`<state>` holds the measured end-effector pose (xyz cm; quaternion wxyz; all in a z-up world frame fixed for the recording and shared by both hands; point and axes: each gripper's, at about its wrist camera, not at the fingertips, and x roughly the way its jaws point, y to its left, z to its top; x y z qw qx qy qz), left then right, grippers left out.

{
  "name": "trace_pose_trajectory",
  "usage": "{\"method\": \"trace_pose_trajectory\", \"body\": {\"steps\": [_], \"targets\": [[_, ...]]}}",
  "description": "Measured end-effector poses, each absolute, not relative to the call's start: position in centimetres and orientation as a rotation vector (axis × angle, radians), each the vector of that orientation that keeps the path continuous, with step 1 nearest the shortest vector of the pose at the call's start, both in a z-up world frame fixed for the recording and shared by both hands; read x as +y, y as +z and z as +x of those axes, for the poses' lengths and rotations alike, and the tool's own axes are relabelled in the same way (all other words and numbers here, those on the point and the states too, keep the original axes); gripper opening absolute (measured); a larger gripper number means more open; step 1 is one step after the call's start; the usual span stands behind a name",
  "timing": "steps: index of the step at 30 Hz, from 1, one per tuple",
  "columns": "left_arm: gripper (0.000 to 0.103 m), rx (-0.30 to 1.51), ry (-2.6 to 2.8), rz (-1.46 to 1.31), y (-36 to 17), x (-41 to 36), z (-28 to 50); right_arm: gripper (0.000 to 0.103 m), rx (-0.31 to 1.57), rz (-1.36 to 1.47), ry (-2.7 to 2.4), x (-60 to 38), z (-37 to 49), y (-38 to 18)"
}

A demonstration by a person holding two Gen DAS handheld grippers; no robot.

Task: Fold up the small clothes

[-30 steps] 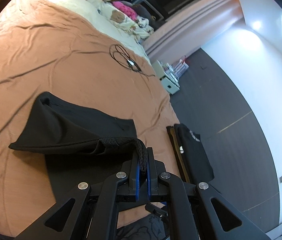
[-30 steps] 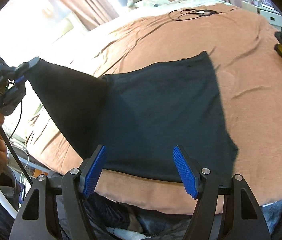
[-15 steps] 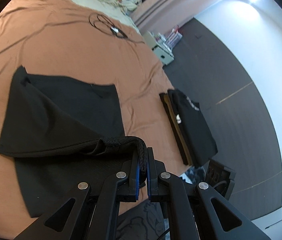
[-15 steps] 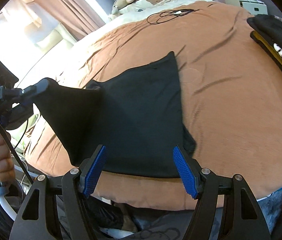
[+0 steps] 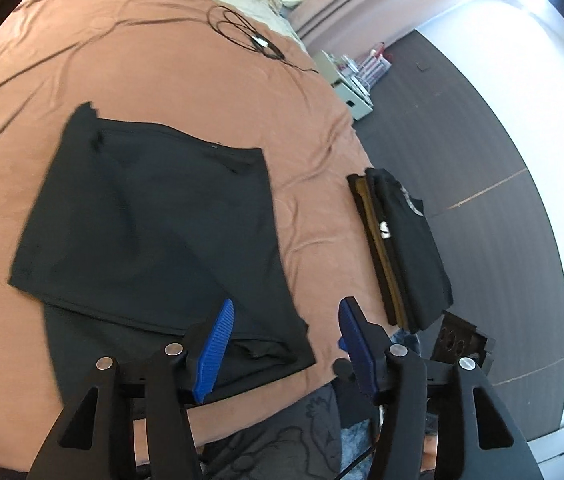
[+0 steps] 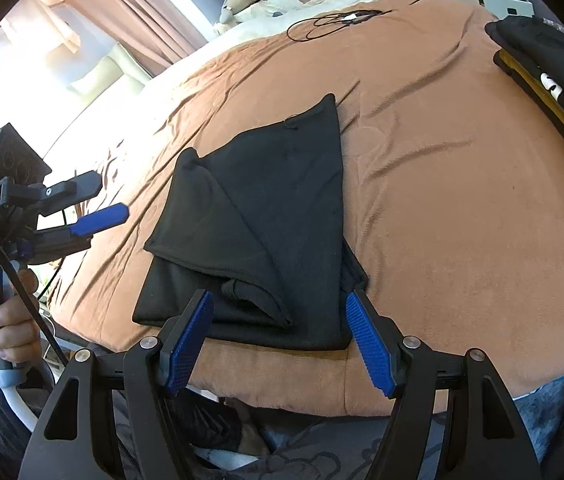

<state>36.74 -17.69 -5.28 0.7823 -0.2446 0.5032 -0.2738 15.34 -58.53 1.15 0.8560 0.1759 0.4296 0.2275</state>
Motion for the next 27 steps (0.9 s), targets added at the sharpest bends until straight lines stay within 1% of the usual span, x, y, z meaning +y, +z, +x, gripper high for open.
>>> {"method": "trace_pose_trajectory", "body": {"steps": [4, 12, 14, 17, 20, 22, 24, 26, 27], "targets": [[0.057, 1.099, -0.529, -0.502, -5.9, -15.9, 36.5, 0.068, 0.919, 0.326, 0.488, -57.6, 16.0, 1.2], [0.056, 1.158, -0.418, -0.502, -8.9, -12.1, 35.9, 0.068, 0.969, 0.139, 0.518, -53.6, 17.2, 1.1], [0.053, 1.167, -0.390, -0.502, -9.6, -11.2, 35.7, 0.068, 0.982, 0.096, 0.496, -52.9, 17.4, 0.9], [0.052, 1.184, -0.378, -0.502, -10.6, -10.2, 35.4, 0.068, 1.004, 0.034, 0.492, -51.9, 17.8, 0.5], [0.047, 1.205, -0.365, -0.503, -11.6, -9.5, 35.1, 0.067, 1.010, -0.010, 0.493, -51.1, 18.1, 0.5], [0.046, 1.219, -0.359, -0.500, -12.3, -9.3, 34.9, 0.067, 1.008, -0.039, 0.499, -50.4, 18.1, 0.5], [0.042, 1.231, -0.356, -0.500, -12.9, -9.3, 34.7, 0.067, 1.016, -0.071, 0.499, -49.8, 18.2, 0.4], [0.036, 1.247, -0.342, -0.496, -13.6, -9.3, 34.7, 0.062, 1.027, -0.105, 0.511, -49.0, 18.3, 0.1], [0.035, 1.254, -0.332, -0.493, -14.0, -9.3, 34.7, 0.060, 1.034, -0.115, 0.516, -48.7, 18.3, -0.1]]}}
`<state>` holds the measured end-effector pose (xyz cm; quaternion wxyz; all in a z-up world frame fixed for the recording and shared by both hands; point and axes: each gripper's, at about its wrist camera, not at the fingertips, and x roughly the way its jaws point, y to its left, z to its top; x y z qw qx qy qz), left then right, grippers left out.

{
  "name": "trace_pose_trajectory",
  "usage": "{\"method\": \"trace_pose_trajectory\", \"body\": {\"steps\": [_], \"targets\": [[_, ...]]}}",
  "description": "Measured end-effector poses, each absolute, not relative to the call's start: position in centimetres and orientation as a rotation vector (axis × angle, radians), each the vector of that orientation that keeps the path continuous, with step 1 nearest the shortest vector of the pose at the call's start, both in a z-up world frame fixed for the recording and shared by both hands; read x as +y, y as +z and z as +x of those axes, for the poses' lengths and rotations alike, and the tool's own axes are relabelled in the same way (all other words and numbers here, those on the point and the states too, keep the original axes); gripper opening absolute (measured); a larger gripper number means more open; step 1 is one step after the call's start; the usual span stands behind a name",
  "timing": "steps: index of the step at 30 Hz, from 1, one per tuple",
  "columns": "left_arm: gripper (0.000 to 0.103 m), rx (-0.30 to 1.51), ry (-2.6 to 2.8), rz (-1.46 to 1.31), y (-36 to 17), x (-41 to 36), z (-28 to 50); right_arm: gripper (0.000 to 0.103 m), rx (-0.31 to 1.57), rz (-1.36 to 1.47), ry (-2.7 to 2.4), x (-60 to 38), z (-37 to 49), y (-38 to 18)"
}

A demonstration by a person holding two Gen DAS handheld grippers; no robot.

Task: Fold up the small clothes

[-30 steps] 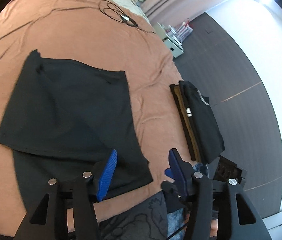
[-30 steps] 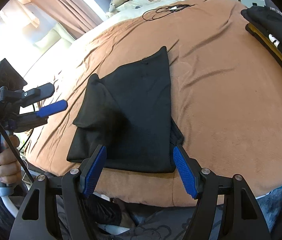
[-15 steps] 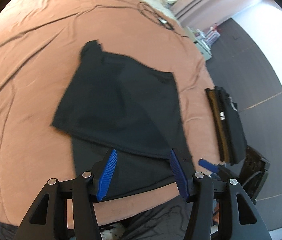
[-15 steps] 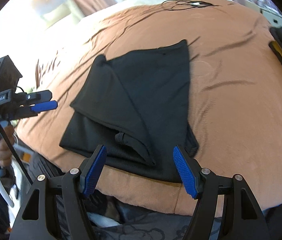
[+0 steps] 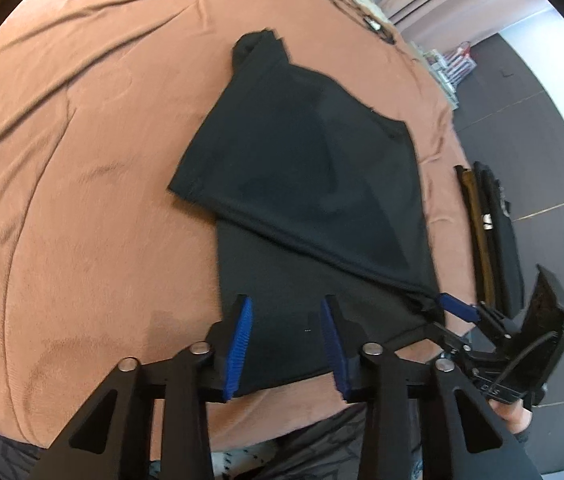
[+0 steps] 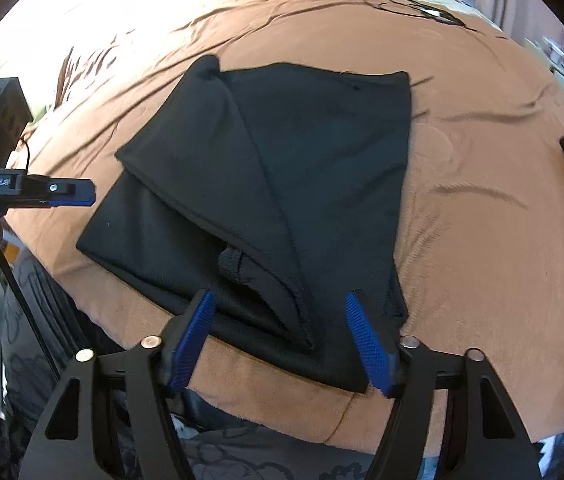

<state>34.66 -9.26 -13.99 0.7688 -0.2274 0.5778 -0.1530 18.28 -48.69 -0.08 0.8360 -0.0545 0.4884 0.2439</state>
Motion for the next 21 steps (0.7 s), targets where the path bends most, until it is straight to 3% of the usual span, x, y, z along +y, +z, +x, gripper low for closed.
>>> {"method": "trace_pose_trajectory", "body": {"steps": [3, 4, 6, 14, 19, 21], "targets": [[0.032, 1.268, -0.331, -0.495, -14.8, -9.2, 34.4, 0.058, 1.045, -0.155, 0.510, -47.9, 18.5, -0.6], [0.031, 1.272, -0.330, -0.493, -15.1, -9.2, 34.3, 0.051, 1.047, -0.161, 0.505, -47.7, 18.8, -0.8], [0.030, 1.274, -0.332, -0.489, -15.2, -9.2, 34.2, 0.047, 1.059, -0.147, 0.502, -47.5, 19.3, -1.0], [0.026, 1.280, -0.340, -0.467, -15.4, -9.2, 33.7, 0.045, 1.059, -0.132, 0.504, -47.0, 21.3, -0.9], [0.026, 1.285, -0.345, -0.476, -15.4, -8.9, 33.7, 0.009, 1.083, -0.093, 0.498, -47.8, 22.1, -1.3], [0.026, 1.286, -0.344, -0.461, -15.2, -9.0, 33.8, 0.006, 1.074, -0.048, 0.499, -48.6, 22.1, -1.0]]}}
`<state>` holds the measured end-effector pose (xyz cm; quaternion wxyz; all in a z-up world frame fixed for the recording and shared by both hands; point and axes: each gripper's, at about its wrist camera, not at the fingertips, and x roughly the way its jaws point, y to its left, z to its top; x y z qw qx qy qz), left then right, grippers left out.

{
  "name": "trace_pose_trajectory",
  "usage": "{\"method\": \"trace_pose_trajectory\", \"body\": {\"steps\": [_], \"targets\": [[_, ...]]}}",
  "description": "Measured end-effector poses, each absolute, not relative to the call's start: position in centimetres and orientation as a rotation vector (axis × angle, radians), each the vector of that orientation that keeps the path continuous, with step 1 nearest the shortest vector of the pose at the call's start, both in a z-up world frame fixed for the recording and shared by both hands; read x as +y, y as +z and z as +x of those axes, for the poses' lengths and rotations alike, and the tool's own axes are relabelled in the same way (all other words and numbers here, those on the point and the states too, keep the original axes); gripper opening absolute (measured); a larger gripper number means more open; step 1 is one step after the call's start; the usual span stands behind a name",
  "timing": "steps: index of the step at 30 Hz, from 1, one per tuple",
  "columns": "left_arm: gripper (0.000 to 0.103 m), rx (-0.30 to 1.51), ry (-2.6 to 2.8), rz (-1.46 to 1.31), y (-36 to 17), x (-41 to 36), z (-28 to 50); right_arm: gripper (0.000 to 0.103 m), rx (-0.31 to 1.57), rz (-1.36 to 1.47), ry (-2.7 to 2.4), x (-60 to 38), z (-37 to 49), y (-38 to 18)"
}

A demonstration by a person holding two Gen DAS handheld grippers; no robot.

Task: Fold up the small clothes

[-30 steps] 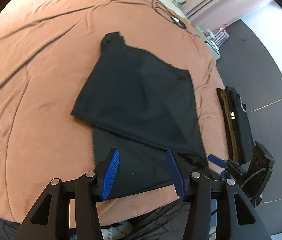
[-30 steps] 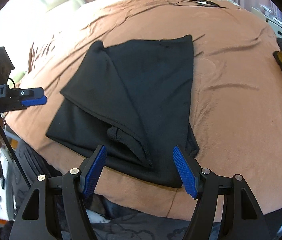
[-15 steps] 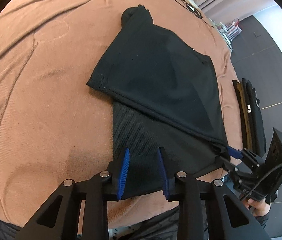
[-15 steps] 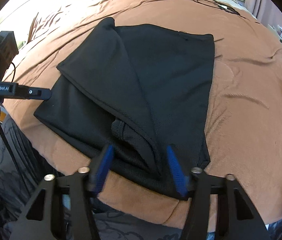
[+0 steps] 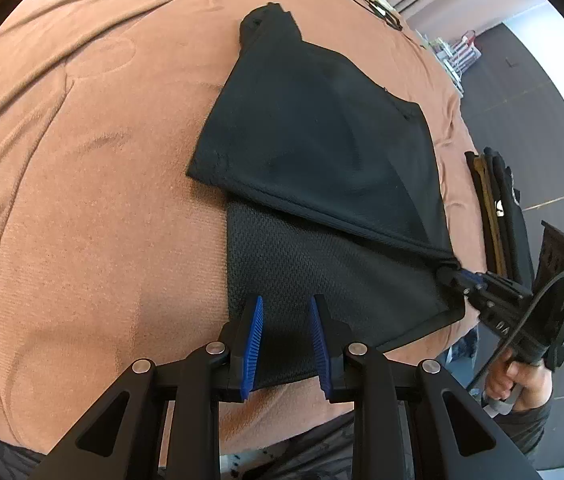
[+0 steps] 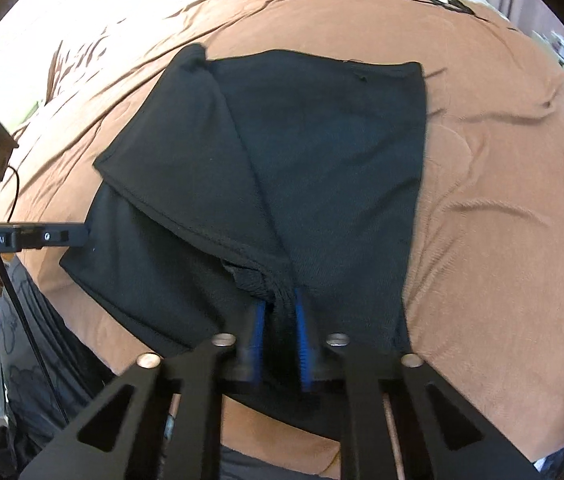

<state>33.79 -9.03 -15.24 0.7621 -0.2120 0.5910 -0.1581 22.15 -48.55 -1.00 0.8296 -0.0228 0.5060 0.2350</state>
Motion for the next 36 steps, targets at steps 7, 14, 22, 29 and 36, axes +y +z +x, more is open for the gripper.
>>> {"method": "trace_pose_trajectory", "body": {"steps": [7, 14, 22, 29, 36], "targets": [[0.026, 1.262, -0.341, -0.445, -14.0, -9.5, 34.0, 0.005, 1.054, 0.056, 0.503, -51.3, 21.5, -0.3], [0.026, 1.226, -0.360, -0.456, -12.5, -10.1, 34.5, 0.004, 1.040, 0.086, 0.495, -52.9, 20.5, -0.1], [0.046, 1.203, -0.397, -0.496, -11.5, -11.3, 35.6, 0.004, 1.033, 0.093, 0.474, -53.9, 19.6, -0.1], [0.046, 1.257, -0.431, -0.515, -13.1, -12.9, 36.1, 0.004, 1.042, 0.117, 0.480, -54.7, 19.5, -0.6], [0.046, 1.277, -0.377, -0.501, -14.6, -13.7, 37.1, 0.004, 1.040, 0.129, 0.498, -54.9, 19.4, -1.0]]}}
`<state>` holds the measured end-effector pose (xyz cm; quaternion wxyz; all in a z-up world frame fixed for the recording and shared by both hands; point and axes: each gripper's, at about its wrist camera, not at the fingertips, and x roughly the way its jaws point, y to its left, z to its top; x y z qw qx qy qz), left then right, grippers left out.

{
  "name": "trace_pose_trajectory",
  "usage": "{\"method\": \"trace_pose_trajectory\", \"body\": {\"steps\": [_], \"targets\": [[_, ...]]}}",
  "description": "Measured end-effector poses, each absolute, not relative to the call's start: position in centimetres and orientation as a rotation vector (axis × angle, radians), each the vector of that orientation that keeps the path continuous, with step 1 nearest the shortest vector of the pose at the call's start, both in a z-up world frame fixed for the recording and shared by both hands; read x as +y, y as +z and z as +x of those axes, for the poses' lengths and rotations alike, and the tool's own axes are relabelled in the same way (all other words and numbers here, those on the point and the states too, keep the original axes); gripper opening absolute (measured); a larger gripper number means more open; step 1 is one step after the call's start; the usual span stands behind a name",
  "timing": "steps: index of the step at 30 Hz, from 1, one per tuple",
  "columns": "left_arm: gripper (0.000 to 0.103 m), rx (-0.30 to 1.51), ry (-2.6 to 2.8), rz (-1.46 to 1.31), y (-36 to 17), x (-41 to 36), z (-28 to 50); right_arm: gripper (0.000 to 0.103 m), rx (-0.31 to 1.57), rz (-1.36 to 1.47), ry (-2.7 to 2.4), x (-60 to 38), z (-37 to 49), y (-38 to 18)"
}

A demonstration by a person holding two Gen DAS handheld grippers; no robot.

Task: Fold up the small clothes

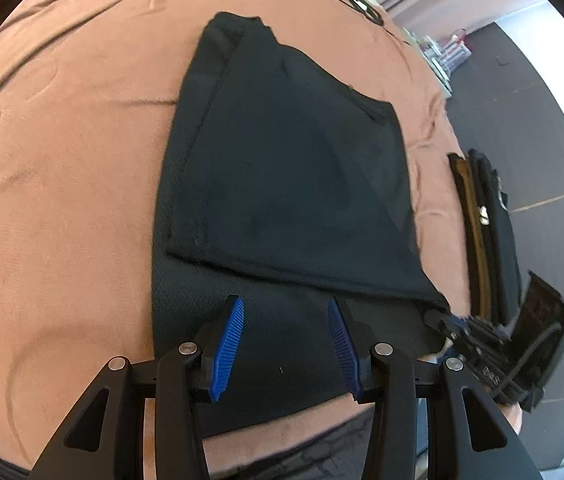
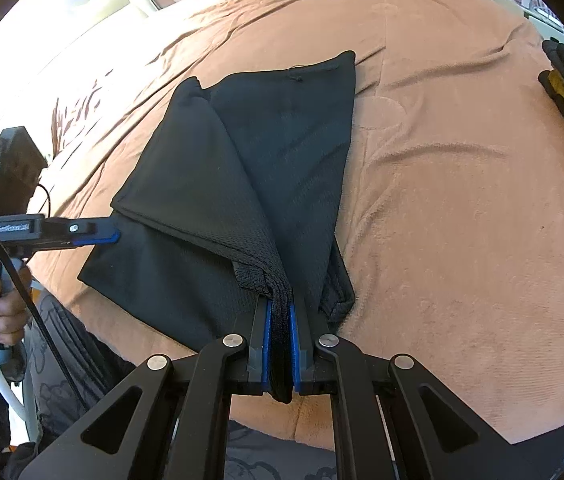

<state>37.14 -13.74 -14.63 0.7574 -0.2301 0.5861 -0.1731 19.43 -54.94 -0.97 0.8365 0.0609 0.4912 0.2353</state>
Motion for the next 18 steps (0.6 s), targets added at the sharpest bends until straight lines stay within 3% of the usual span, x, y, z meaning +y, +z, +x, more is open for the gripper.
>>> {"method": "trace_pose_trajectory", "body": {"steps": [7, 11, 18], "targets": [[0.045, 1.250, -0.322, -0.503, -14.8, -13.6, 39.3, 0.004, 1.037, 0.136, 0.512, -55.1, 19.5, -1.4], [0.007, 1.238, -0.303, -0.481, -14.5, -13.8, 40.5, 0.004, 1.039, 0.148, 0.521, -55.3, 19.6, -1.8], [0.003, 1.140, -0.359, -0.439, -11.0, -15.6, 42.7, 0.004, 1.030, 0.194, 0.545, -56.0, 19.6, -2.0]]}}
